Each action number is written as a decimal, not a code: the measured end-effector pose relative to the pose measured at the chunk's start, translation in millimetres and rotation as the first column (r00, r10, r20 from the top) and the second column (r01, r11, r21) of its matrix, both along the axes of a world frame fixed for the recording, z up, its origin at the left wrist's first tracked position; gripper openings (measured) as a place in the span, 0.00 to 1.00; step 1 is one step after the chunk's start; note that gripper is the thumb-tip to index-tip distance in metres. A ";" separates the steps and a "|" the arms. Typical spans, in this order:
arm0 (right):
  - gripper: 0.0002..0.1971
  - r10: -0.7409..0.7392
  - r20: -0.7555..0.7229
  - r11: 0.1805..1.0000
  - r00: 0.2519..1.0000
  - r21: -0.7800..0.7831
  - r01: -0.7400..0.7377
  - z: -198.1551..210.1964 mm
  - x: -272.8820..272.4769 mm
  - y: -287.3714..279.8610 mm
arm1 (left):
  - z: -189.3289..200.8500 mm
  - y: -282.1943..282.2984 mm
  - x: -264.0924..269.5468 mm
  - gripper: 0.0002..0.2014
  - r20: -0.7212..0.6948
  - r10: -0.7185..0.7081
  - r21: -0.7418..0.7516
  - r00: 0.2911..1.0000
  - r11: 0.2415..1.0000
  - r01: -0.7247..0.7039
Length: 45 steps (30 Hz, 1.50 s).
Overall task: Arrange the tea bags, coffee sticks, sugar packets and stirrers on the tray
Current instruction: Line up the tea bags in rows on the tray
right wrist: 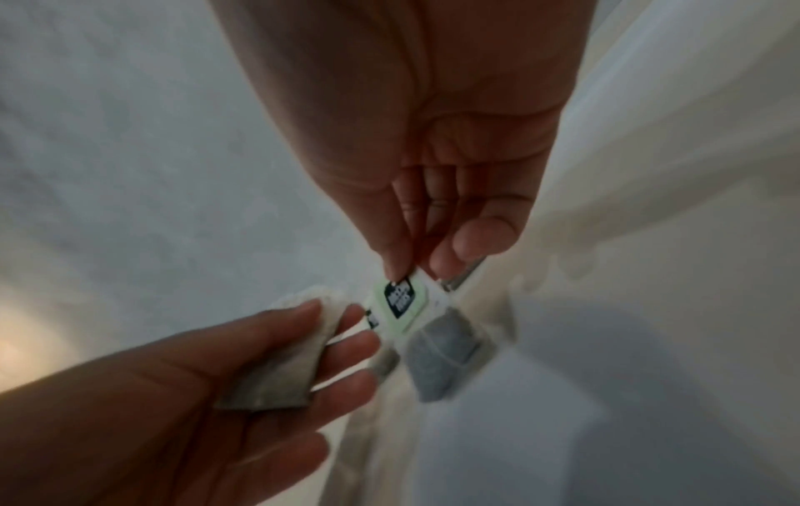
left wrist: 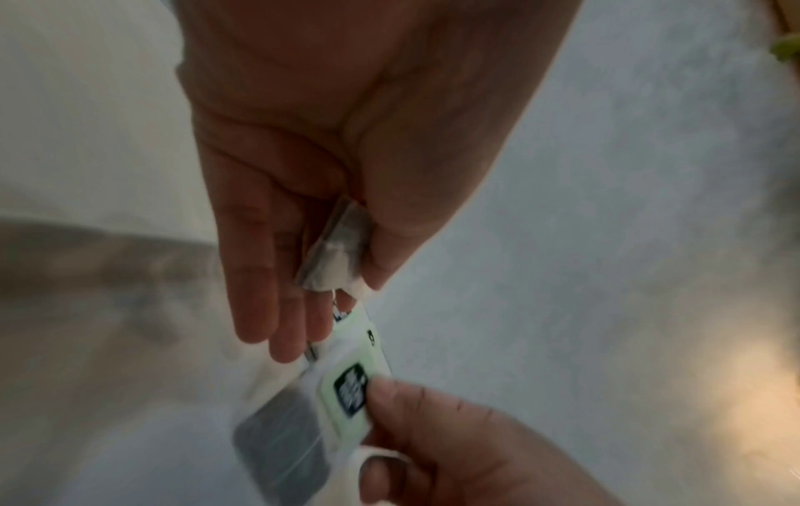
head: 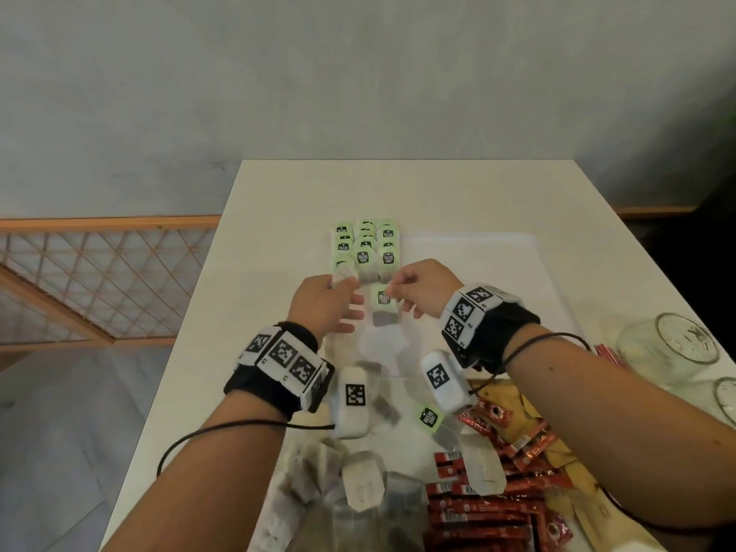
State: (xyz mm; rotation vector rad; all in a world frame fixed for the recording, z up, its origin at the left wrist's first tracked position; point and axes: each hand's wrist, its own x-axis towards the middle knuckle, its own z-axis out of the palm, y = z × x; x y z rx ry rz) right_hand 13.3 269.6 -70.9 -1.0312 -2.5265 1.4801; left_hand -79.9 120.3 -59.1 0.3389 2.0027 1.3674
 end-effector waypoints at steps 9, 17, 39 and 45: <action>0.05 -0.132 -0.056 0.983 0.990 0.119 0.138 -14.3 -44.3 12.4 | -5.5 -12.7 -38.5 0.12 0.101 0.161 0.027 0.982 0.986 -0.164; 0.04 -0.144 -0.094 0.980 0.985 0.125 0.155 -16.2 -57.9 12.2 | -11.3 -17.8 -38.2 0.07 0.225 0.096 0.182 0.970 0.973 -0.139; 0.05 -0.093 -0.341 0.994 0.935 -0.093 0.065 19.8 45.1 -7.3 | 9.1 6.1 43.6 0.15 0.050 -0.259 0.182 0.965 0.952 0.247; 0.15 -0.116 -0.352 0.984 0.929 -0.169 0.059 22.0 60.4 -8.2 | 15.4 6.7 51.7 0.14 -0.036 -0.149 0.158 0.988 0.975 0.153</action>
